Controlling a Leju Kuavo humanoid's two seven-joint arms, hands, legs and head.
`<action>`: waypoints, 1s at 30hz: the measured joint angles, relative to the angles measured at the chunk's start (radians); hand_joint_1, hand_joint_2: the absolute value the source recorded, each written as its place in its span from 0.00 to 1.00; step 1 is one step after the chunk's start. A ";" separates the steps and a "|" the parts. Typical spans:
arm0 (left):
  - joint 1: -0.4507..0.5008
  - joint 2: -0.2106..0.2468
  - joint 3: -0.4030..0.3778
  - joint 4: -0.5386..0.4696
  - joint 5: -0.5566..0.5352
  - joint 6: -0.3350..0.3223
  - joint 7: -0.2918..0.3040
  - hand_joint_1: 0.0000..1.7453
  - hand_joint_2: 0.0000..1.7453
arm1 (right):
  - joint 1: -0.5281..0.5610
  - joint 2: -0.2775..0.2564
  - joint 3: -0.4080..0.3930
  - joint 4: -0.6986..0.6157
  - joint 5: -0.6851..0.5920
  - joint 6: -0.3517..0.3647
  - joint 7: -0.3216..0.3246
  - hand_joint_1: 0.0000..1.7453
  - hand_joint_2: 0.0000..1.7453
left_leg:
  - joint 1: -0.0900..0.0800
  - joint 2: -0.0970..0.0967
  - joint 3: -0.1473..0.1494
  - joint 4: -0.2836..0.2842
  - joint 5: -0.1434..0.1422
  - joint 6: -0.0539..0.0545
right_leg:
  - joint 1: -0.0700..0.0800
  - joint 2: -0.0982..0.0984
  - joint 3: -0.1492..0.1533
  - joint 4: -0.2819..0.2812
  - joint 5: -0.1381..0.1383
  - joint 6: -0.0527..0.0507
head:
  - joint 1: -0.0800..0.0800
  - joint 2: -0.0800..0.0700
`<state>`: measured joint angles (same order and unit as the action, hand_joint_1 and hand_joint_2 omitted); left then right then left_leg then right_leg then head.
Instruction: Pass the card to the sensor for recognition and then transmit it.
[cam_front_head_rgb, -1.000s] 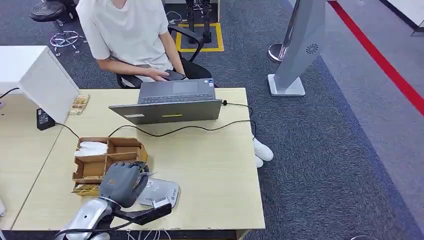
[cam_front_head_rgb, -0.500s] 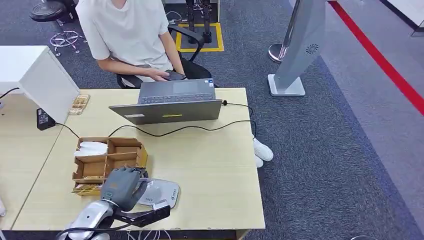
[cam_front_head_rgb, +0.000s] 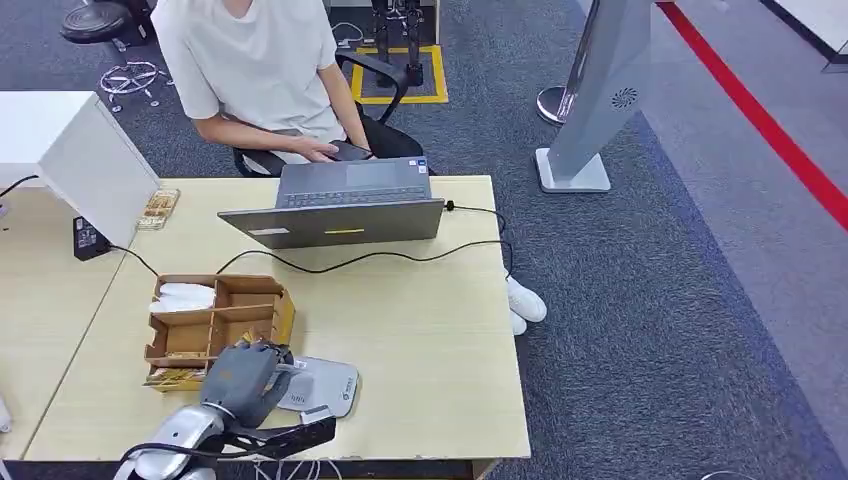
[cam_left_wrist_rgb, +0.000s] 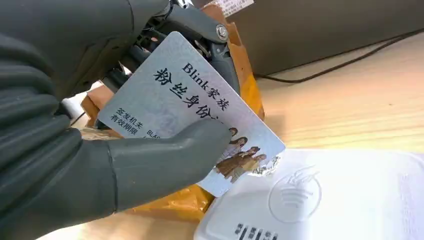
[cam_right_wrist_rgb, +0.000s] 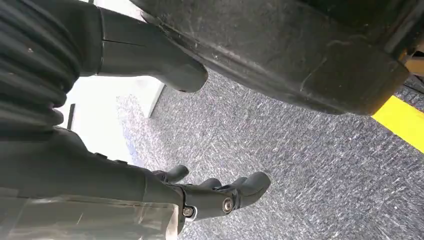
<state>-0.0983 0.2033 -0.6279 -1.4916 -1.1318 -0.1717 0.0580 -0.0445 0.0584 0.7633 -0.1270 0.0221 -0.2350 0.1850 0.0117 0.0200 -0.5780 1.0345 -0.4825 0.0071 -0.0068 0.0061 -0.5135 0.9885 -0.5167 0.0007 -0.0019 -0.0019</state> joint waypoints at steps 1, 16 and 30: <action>0.000 0.002 0.000 0.000 0.001 -0.003 -0.001 1.00 1.00 | 0.000 0.000 0.000 0.000 -0.001 0.000 0.000 0.00 1.00 | 0.000 0.000 0.000 0.000 0.000 0.000 | 0.000 0.000 0.000 0.000 0.000 0.000 | 0.000 0.000; -0.003 0.014 0.000 -0.004 -0.001 0.041 -0.006 1.00 1.00 | 0.000 0.000 0.000 0.000 -0.009 -0.002 -0.001 0.00 1.00 | 0.000 0.000 0.000 0.000 0.000 0.000 | 0.000 0.000 0.000 0.000 0.000 0.000 | 0.000 0.000; 0.015 -0.067 0.012 -0.204 -0.148 0.383 -0.070 1.00 1.00 | 0.005 0.002 0.000 0.001 -0.019 -0.018 -0.019 0.00 1.00 | 0.000 -0.001 0.000 0.000 0.000 0.000 | 0.000 -0.001 0.000 0.000 0.000 0.000 | 0.000 0.000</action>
<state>-0.0833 0.1365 -0.6161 -1.6954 -1.2795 0.2118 -0.0118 -0.0393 0.0599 0.7633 -0.1263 0.0034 -0.2529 0.1656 0.0116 0.0192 -0.5784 1.0347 -0.4825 0.0072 -0.0069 0.0051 -0.5136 0.9884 -0.5166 0.0008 -0.0019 -0.0019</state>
